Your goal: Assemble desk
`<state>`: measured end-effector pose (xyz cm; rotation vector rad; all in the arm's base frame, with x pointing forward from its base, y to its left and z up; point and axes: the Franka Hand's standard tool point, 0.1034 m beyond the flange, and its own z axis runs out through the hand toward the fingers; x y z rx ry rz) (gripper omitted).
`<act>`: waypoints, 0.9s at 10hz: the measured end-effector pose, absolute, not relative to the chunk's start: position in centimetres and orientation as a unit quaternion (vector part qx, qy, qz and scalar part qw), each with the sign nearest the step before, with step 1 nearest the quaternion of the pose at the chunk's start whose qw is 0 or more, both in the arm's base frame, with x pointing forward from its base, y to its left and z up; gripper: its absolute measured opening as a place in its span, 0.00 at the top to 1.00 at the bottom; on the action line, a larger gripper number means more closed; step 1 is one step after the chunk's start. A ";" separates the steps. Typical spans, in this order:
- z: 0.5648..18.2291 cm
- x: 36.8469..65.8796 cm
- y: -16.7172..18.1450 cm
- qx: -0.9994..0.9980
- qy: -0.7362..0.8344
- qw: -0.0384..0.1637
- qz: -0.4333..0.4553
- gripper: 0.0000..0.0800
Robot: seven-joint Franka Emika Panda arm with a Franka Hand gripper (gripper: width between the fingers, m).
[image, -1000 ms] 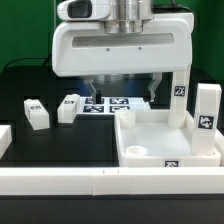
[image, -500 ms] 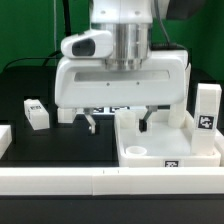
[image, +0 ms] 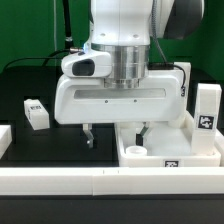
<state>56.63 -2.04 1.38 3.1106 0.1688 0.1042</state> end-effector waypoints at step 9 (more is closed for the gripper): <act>1.4 56.7 -2.0 0.998 0.054 0.012 0.034 0.92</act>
Offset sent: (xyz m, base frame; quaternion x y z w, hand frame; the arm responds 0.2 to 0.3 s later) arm -0.0001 0.0006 0.0002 -0.0009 -0.0009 0.0050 1.0000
